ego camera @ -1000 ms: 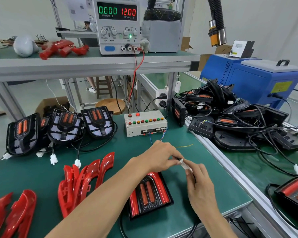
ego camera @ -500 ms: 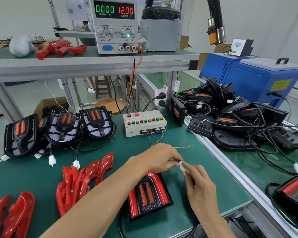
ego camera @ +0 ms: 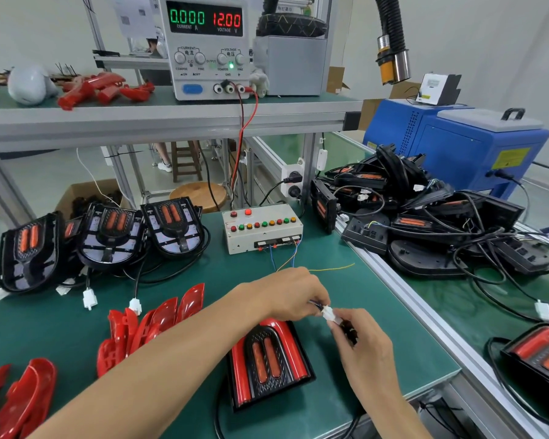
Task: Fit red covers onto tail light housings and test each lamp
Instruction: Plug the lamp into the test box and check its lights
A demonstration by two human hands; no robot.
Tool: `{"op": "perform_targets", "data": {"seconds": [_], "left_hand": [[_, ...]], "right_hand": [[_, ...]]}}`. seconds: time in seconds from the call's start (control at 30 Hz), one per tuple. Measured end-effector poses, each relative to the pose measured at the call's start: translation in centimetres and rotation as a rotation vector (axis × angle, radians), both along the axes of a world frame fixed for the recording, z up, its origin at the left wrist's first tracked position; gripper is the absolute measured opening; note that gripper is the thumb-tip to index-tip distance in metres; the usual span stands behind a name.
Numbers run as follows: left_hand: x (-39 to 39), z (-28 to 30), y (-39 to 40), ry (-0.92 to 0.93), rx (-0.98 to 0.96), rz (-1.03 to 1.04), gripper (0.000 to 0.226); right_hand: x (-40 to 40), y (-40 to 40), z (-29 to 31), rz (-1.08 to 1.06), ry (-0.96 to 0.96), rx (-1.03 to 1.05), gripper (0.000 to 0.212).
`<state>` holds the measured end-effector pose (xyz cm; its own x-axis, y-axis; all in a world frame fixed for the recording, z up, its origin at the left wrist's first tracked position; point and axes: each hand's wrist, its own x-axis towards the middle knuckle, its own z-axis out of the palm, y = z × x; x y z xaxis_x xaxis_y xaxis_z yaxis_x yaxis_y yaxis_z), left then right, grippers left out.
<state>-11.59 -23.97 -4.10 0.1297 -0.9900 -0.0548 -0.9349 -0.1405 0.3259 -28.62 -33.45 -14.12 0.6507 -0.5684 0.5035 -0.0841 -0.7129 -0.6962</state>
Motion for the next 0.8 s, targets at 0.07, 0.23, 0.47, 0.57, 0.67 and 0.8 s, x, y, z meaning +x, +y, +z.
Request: {"op": "perform_targets", "data": {"seconds": [0.07,0.23,0.47,0.57,0.67,0.8], "left_hand": [[0.1,0.1,0.1,-0.016,0.002,-0.024,0.025],[0.6,0.3,0.2,-0.030,0.002,-0.044,0.025],[0.1,-0.2,0.0,-0.079,0.009,-0.062,0.024],[0.2,-0.4,0.2,-0.093,0.012,-0.087,0.023],[0.3,-0.6,0.4,-0.129,0.023,-0.125,0.021],[0.4,-0.9,0.2,-0.157,0.041,-0.146,0.021]], "right_hand": [[0.0,0.0,0.0,0.019,0.011,-0.007,0.025],[0.1,0.2,0.4,0.037,0.041,0.068,0.022],[0.2,0.0,0.3,-0.018,0.138,0.176,0.022],[0.1,-0.1,0.2,-0.009,0.156,0.138,0.011],[0.1,-0.1,-0.1,0.000,0.173,0.140,0.009],[0.1,-0.3,-0.2,-0.012,0.174,0.142,0.010]]}}
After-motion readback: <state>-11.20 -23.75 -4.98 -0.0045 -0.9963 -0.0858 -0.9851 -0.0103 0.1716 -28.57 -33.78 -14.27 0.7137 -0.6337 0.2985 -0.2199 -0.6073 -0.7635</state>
